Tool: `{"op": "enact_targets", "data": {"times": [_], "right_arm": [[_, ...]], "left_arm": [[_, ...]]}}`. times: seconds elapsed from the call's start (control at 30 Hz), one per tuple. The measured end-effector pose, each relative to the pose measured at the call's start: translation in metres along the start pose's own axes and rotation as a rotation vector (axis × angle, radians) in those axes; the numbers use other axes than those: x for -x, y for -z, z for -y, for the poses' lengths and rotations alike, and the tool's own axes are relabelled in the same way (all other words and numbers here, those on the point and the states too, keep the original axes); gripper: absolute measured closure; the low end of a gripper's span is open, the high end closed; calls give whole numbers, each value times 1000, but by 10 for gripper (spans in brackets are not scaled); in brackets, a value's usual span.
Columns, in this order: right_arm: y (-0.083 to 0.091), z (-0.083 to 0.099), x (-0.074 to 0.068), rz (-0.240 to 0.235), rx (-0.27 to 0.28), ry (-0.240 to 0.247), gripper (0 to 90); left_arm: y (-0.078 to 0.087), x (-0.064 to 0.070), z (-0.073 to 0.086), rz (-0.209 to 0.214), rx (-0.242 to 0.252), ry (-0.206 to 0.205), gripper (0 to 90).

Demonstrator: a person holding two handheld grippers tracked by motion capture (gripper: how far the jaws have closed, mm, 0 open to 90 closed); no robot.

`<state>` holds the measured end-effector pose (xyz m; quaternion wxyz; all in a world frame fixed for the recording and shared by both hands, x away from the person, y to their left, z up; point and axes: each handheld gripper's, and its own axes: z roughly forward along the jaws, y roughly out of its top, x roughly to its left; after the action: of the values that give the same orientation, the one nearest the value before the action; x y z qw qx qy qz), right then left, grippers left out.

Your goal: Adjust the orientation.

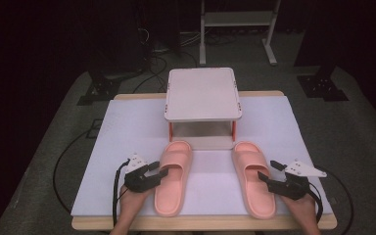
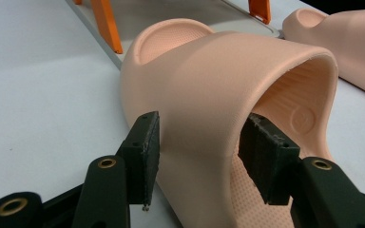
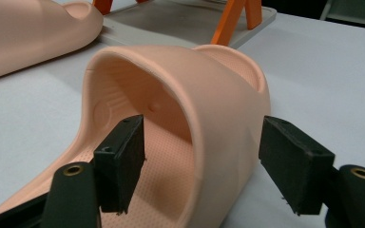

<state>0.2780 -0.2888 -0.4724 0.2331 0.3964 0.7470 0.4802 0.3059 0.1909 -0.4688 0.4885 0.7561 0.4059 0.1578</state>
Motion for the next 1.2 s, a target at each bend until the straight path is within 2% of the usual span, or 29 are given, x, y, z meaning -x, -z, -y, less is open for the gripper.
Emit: {"op": "enact_targets", "data": {"times": [0.2, 0.4, 0.5, 0.63, 0.83, 0.93, 1.07, 1.2], "right_arm": [[-1, 0, 2, 9, 2, -4, 409], [-3, 0, 3, 24, -16, 2, 493], [-4, 0, 2, 36, -26, 7, 536], [-6, -1, 2, 63, -29, 15, 576], [-10, -3, -3, 106, -35, 49, 631], [-10, -4, -5, 136, -36, 62, 667], [-11, -4, -8, 174, -43, 79, 702], [-11, -5, -10, 203, -44, 93, 731]], "left_arm": [[-1, 0, 0, -12, -4, -5, 503], [-3, 0, 2, -36, -22, -15, 505], [-3, -1, 2, -42, -22, -17, 534], [-5, -2, 3, -56, -31, -7, 542], [-5, 3, 3, -87, -22, -21, 569], [-5, 6, 3, -102, -18, -37, 615], [-5, 7, 3, -98, -13, -48, 651], [-5, 6, 3, -91, -10, -46, 736]]}}
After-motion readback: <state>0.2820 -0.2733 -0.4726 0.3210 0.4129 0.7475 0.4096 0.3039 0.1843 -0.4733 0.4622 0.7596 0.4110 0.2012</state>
